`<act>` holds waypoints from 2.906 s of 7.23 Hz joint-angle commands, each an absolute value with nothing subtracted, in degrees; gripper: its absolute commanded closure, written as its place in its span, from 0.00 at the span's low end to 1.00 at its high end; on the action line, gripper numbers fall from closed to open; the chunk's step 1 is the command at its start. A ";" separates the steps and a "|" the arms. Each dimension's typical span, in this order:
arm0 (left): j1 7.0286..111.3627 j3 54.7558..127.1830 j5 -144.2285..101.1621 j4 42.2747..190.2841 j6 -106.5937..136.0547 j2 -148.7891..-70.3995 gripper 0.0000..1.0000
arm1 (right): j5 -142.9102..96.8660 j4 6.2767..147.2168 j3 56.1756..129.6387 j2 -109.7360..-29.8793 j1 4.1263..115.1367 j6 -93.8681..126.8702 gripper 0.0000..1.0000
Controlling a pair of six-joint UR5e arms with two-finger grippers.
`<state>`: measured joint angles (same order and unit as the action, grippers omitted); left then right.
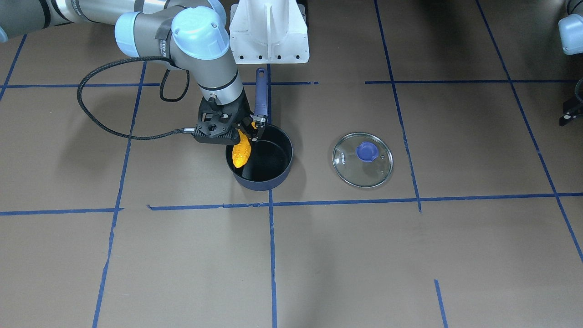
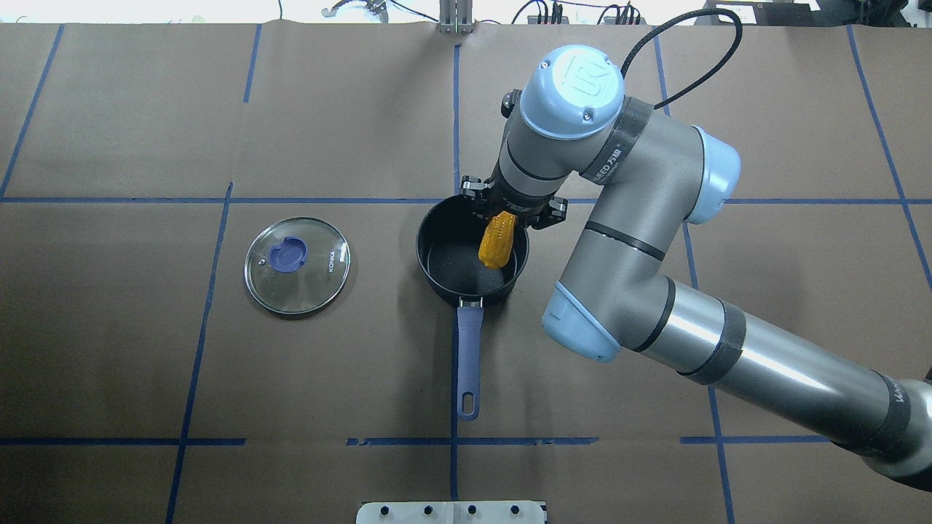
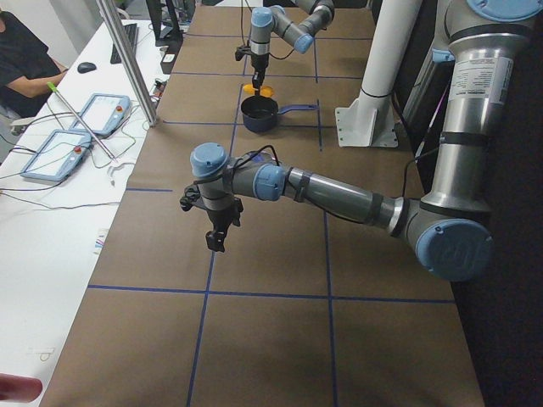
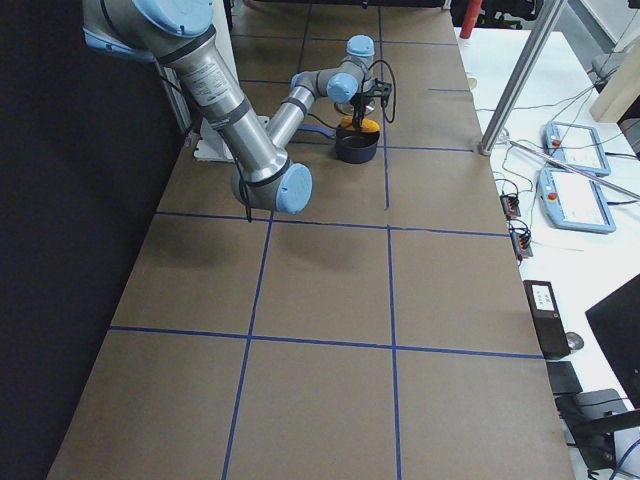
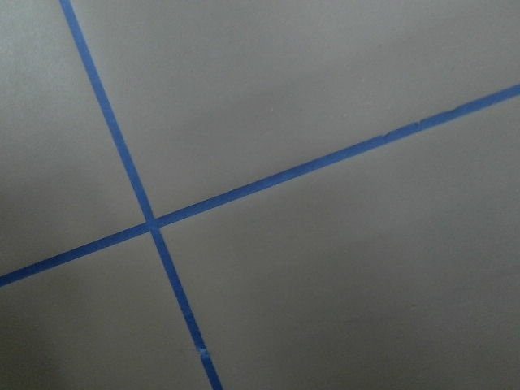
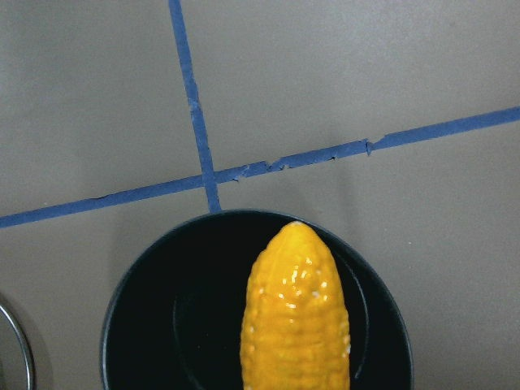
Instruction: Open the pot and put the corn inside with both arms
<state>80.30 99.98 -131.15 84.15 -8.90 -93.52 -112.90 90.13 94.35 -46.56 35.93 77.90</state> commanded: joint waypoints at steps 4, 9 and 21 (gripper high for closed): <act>82.97 89.05 -131.22 97.89 -12.66 -90.79 0.00 | -112.85 90.00 93.69 -45.18 35.68 80.24 0.01; 87.00 86.57 -136.75 93.54 -10.02 -91.49 0.00 | -113.91 90.44 100.51 -52.43 39.53 73.79 0.01; 91.23 88.68 -136.32 90.62 -3.87 -91.05 0.00 | -135.51 89.91 85.45 -75.14 80.20 4.73 0.00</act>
<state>91.20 88.51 -136.32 90.62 -3.97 -91.05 -132.83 89.85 88.80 -74.02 74.76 13.61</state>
